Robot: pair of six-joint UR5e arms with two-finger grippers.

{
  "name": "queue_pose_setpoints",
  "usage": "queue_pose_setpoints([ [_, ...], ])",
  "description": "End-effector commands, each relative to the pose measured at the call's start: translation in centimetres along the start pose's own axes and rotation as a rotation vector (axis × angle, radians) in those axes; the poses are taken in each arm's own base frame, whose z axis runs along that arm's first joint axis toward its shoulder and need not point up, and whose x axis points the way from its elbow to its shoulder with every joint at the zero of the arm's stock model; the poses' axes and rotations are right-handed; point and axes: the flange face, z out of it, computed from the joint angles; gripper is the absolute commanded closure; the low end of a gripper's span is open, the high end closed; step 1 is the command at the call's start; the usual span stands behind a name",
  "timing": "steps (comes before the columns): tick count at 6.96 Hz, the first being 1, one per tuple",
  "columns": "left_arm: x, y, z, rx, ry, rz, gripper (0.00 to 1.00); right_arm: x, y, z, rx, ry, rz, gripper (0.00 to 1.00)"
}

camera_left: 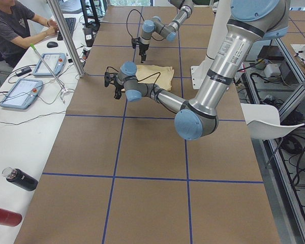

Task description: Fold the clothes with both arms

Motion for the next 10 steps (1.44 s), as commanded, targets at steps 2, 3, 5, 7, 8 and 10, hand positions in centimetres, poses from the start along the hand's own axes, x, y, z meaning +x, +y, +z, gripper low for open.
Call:
queue_pose_setpoints([
  [2, 0.0, 0.1, 0.0, -0.002, 0.0, 0.003, 0.0, -3.1, -5.3, -1.5, 0.05, -0.005, 0.008, 0.0],
  [3, -0.2, 0.0, 0.1, -0.001, -0.003, 0.006, 0.0, -5.8, -8.1, -0.8, 0.071, 0.021, 0.006, 0.0],
  [5, -0.3, 0.1, 0.0, -0.003, -0.004, 0.008, 0.0, -6.5, -9.6, 1.5, 0.088, 0.029, 0.007, 0.0],
  [7, -0.4, 0.1, 0.2, -0.003, -0.005, 0.009, 0.0, -5.6, -9.5, 3.2, 0.071, 0.055, 0.009, 0.0],
  [8, -0.4, 0.1, 0.2, -0.003, -0.005, 0.009, 0.0, -5.4, -9.5, 3.6, 0.066, 0.062, 0.005, 0.0],
  [10, -0.3, 0.0, 0.2, -0.003, -0.004, 0.01, 0.0, -4.1, -9.6, 4.3, 0.058, 0.076, 0.016, 0.0],
])
